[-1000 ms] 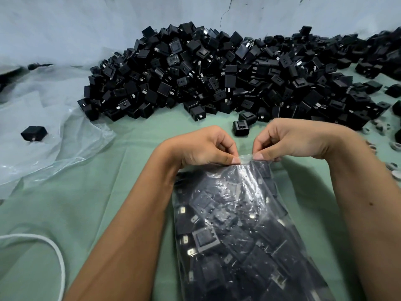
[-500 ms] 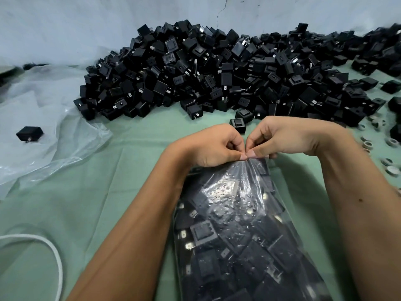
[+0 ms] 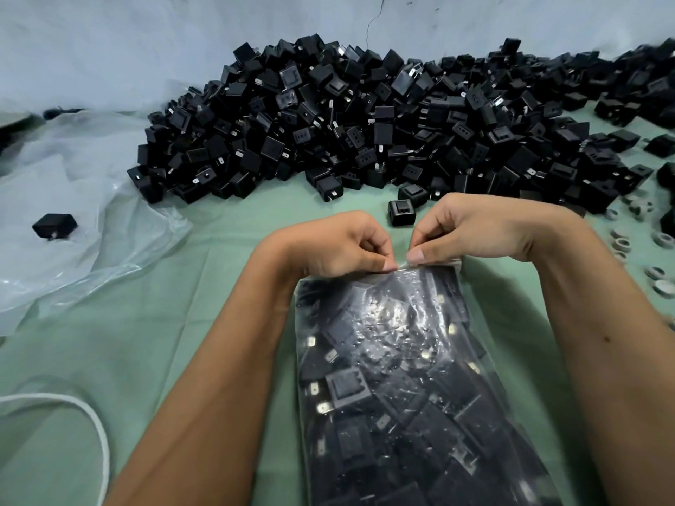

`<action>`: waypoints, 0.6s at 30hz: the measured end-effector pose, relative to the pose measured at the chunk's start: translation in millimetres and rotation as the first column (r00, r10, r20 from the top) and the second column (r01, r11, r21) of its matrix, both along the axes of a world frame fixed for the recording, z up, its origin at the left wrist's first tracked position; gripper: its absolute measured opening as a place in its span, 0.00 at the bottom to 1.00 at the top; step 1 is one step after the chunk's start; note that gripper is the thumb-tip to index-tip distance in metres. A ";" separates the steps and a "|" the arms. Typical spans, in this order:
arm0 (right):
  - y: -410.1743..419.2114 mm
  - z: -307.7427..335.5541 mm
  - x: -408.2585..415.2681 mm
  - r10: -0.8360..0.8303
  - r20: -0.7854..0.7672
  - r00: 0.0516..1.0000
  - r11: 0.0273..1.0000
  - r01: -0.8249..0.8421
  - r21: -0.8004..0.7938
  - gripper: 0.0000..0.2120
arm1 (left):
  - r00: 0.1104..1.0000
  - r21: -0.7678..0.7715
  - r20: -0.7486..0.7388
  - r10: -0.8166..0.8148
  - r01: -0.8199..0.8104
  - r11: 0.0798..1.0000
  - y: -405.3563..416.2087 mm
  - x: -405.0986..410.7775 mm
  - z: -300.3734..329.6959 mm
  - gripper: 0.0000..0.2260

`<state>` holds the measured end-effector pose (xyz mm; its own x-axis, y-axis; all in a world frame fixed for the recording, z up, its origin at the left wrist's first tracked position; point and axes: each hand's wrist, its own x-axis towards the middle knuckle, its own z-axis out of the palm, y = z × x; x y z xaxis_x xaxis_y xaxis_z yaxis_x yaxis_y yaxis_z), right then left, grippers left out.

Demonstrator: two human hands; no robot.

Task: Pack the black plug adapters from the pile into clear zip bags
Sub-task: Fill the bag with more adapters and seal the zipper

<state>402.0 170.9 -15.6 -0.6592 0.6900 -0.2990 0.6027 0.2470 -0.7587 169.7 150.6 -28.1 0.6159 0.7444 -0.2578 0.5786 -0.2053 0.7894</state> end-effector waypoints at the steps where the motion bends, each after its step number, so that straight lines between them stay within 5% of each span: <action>1: -0.8 -0.1 -3.6 0.014 0.001 1.000 1.000 -0.014 -0.003 0.06 | 1.000 0.007 -0.002 -0.001 0.001 1.000 -0.7 1.3 0.5 0.07; 8: -1.3 0.7 -8.3 0.043 0.042 0.998 0.996 -0.046 0.078 0.06 | 0.994 -0.049 0.058 0.090 -0.087 0.995 -1.1 -8.5 3.4 0.04; 13: -0.9 4.1 -1.8 0.034 0.069 0.997 0.995 -0.041 0.094 0.07 | 0.991 -0.047 -0.050 0.120 -0.123 0.991 0.0 -47.2 14.0 0.16; 18: -6.5 6.3 -20.0 0.003 0.029 1.000 0.995 -0.006 0.102 0.05 | 0.993 -0.122 -0.071 0.090 -0.098 0.988 -3.9 -48.4 19.2 0.09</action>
<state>382.0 164.5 -9.3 -0.6545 0.7149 -0.2459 0.6224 0.3250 -0.7120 121.4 146.6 -8.9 0.5236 0.7576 -0.3897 0.6414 -0.0494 0.7656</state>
